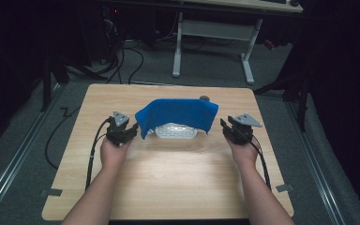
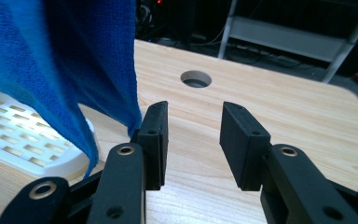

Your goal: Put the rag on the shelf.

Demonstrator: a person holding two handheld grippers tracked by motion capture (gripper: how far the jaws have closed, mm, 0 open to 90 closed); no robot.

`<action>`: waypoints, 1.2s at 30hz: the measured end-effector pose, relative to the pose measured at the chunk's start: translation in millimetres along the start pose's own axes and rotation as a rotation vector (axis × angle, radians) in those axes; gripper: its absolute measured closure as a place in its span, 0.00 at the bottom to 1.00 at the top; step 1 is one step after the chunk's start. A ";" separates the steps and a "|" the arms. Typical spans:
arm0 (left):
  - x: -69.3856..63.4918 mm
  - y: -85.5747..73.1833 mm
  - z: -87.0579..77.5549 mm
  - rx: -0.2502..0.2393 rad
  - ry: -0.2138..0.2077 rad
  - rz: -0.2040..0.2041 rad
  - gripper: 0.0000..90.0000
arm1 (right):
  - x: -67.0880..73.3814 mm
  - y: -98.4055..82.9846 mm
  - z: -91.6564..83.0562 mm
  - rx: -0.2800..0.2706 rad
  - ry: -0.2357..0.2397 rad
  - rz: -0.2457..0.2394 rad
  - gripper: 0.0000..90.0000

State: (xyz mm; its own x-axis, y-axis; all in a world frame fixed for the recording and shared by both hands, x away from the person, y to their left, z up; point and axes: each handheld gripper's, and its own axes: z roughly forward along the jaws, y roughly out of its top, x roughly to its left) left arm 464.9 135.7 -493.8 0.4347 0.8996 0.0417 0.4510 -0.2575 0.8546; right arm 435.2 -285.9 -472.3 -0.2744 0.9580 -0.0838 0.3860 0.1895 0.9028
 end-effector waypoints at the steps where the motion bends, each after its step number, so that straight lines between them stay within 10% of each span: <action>1: -1.2 -0.6 -1.6 0.003 -0.001 0.007 0.61 | 0.1 -0.6 -1.7 0.008 0.005 0.000 0.69; 17: -14.8 -30.4 -45.9 0.012 -0.040 0.031 0.59 | 9.3 -16.1 -42.6 0.013 0.036 -0.017 0.60; 36: -62.8 -101.2 -124.0 0.056 -0.152 0.084 0.54 | 44.2 -95.6 -130.8 0.076 0.079 -0.049 0.48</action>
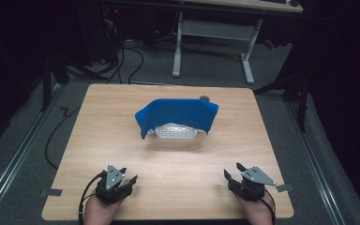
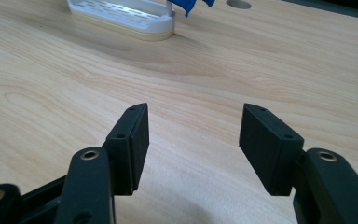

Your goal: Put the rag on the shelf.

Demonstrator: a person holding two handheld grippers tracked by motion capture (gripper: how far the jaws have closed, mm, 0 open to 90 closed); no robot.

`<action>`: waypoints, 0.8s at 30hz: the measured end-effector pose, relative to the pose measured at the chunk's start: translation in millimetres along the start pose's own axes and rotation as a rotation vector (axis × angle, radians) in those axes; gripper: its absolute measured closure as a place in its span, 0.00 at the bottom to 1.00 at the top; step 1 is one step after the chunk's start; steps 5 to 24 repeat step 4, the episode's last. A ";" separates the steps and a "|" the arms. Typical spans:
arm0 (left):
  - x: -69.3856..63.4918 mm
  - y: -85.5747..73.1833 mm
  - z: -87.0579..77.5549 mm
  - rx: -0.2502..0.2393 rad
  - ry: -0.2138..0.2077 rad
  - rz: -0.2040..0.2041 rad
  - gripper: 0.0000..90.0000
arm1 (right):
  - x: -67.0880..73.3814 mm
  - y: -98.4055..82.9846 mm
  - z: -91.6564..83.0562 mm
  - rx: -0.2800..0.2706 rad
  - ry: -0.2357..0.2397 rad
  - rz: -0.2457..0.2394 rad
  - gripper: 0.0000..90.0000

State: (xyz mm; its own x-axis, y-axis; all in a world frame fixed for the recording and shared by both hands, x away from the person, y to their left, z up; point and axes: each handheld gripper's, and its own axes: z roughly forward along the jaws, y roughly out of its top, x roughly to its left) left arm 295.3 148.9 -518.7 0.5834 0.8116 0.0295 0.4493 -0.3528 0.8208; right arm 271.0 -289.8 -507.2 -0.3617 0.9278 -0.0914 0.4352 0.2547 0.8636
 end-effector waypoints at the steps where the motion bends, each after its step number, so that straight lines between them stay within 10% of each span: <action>1: 0.3 0.7 0.4 -0.005 0.001 -0.005 0.54 | 0.0 0.1 -1.2 -0.003 -0.001 0.003 0.48; 24: 2.3 1.2 2.6 0.000 0.006 -0.010 0.54 | -0.9 0.7 -0.2 -0.006 -0.010 0.010 0.48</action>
